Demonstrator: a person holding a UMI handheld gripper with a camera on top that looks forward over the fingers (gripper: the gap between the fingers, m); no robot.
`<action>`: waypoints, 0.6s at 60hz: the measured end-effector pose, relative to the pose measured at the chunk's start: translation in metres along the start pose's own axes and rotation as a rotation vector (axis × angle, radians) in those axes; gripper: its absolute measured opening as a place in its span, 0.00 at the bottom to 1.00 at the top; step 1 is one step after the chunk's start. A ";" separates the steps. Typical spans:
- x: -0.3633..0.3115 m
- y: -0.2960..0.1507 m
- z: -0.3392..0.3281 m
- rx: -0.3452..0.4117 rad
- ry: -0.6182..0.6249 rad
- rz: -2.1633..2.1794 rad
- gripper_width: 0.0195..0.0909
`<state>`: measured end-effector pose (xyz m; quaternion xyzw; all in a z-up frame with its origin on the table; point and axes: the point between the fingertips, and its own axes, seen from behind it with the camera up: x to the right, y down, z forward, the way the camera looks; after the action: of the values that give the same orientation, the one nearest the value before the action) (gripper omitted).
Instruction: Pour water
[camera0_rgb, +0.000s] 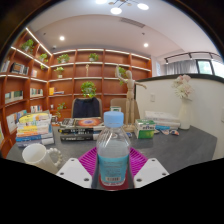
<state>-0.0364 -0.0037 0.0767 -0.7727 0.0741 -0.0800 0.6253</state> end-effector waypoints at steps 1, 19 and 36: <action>0.000 0.000 0.000 0.000 0.001 -0.004 0.32; 0.002 0.029 -0.021 -0.132 0.003 -0.095 0.84; -0.020 0.010 -0.103 -0.087 -0.116 -0.003 0.85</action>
<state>-0.0785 -0.1000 0.0871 -0.8027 0.0400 -0.0326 0.5941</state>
